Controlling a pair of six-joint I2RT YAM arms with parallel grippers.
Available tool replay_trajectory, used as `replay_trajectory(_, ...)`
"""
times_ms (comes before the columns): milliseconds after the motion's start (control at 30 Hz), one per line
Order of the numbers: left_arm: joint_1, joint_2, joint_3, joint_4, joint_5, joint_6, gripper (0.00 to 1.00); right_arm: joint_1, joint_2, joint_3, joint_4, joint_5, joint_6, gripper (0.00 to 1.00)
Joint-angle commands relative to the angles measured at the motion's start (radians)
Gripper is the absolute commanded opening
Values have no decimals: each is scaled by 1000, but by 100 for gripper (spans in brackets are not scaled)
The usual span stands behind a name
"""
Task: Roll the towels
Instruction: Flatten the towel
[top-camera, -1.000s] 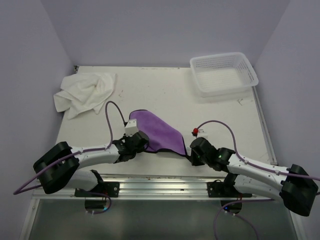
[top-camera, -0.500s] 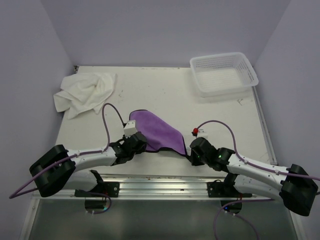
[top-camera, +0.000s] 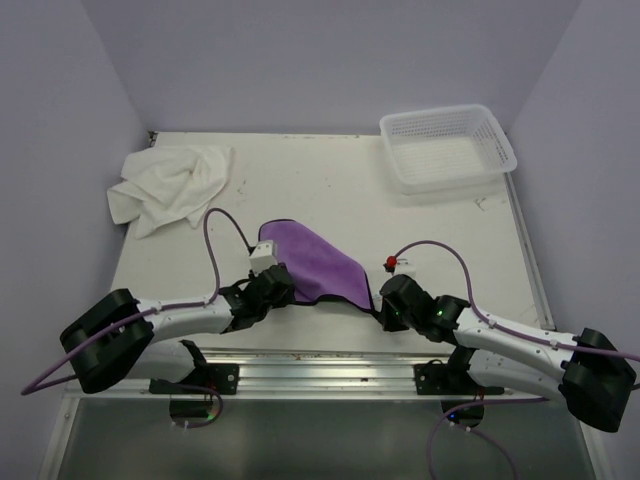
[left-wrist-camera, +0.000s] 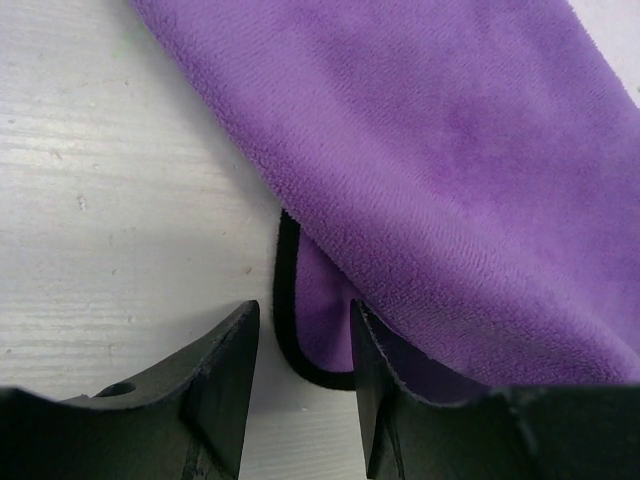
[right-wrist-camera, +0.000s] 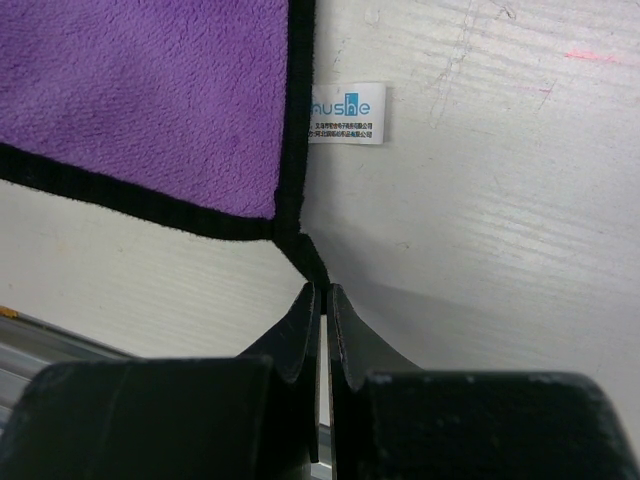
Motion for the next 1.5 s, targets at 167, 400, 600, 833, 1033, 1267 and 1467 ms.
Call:
replay_trajectory(167, -1, 168, 24, 36, 49, 1, 38, 5, 6, -3, 37, 18, 18, 0)
replay_trajectory(400, -9, 170, 7, 16, 43, -14, 8, 5, -2, -18, 56, 29, 38, 0)
replay_trajectory(600, -9, 42, 10, -109, -11, -5, 0, 5, -48, 0, 11, 47, 39, 0)
replay_trajectory(833, -9, -199, 83, -336, -80, 4, 0, 5, -155, 138, -149, 121, -16, 0)
replay_trajectory(1033, -10, -447, 246, -522, -132, 36, 0, 5, -214, 377, -281, 190, -80, 0)
replay_trajectory(1267, -7, -553, 499, -668, -157, 56, 0, 5, -185, 671, -365, 190, -125, 0)
replay_trajectory(1467, -7, -620, 577, -741, -192, -20, 0, 7, -204, 810, -469, 215, -110, 0)
